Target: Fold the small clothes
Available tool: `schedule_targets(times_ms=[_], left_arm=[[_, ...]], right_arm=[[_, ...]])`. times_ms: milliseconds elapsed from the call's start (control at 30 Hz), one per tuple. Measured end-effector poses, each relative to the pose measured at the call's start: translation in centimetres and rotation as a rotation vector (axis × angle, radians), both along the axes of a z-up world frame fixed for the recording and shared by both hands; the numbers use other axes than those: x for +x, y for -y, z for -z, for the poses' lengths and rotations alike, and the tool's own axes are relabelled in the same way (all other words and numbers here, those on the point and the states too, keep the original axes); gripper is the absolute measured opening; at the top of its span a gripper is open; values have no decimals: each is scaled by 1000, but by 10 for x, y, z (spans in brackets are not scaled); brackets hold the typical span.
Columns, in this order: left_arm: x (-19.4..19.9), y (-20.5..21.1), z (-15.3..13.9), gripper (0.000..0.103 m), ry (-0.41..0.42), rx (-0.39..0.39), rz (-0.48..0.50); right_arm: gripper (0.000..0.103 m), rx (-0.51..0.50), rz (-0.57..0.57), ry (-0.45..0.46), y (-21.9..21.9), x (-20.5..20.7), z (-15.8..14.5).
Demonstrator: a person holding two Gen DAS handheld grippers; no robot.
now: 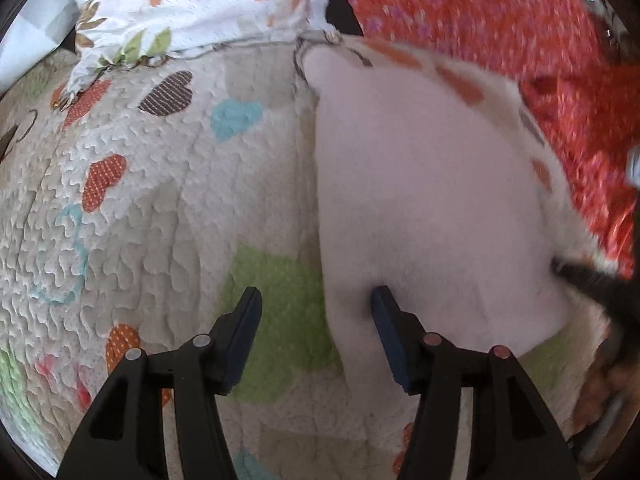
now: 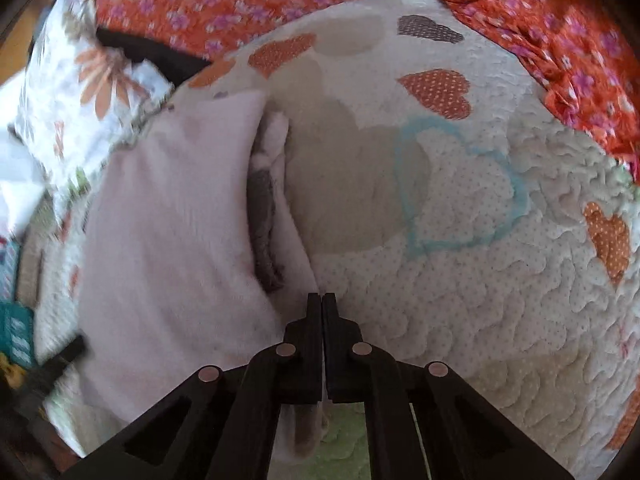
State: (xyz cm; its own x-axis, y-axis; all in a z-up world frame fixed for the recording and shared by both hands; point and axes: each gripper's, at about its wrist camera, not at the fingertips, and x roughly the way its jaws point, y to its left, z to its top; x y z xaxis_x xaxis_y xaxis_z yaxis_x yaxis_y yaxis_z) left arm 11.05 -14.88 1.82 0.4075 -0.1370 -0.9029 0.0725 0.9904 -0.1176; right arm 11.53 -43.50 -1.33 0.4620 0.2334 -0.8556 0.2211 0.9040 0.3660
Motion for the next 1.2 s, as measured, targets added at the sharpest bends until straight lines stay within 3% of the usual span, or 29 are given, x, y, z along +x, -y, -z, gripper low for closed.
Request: schedule_targets(times_ms=[100,233,300,333,367,467,533,600,633,700,733,800,900,967,1067,1200], left_arm=[[-5,-2,-4,59,15,16,3],[-14,-15,-17,59,38,-57,-19],[-17,-20,-23,60,63,-59,-26],[-18,-22,-27,63,76,-55,-28],[-19,-25,-29,63,87,-49,-31],[-18,-34,-33,64,93,-50,-43],[-18,-39,-34,64,86,-62,-48],[-17,-43,-36,64,85,-75,-55],[-17,-45,-37,64,87,-77,-57],[-17,-48,-38,64,90,-76,-63],[-17,-51,-39,64,89,-76,-66],[-16,-56,-39,64,83,-81,-78],[-16,-65,-40,64,83,-81,-98],[-16,-72,-41,64,86,-84,-117],[-17,-85,-43,65,93,-92,-145],[-17,-97,-42,69,94,-89,-184]], right_arm=[[2,16,22,99,0,-5,-18],[3,20,-34,233,-20,-10,-41],[11,2,-54,269,-28,-9,-46],[20,-17,-59,280,-32,-7,-48],[29,-42,-48,285,-33,-2,-50],[44,-34,-2,259,-27,26,-49],[51,-16,23,203,-20,56,-41],[51,-18,60,153,-15,82,-30],[50,-1,55,140,-16,93,-25],[13,46,4,108,-20,107,-16],[8,30,-7,94,-23,111,-14],[6,-86,11,80,-26,111,-15],[1,-352,85,-33,-23,116,-4],[1,-340,104,-42,-16,113,-5],[1,-268,126,84,-20,99,-38],[1,-222,-67,196,-78,100,-74]])
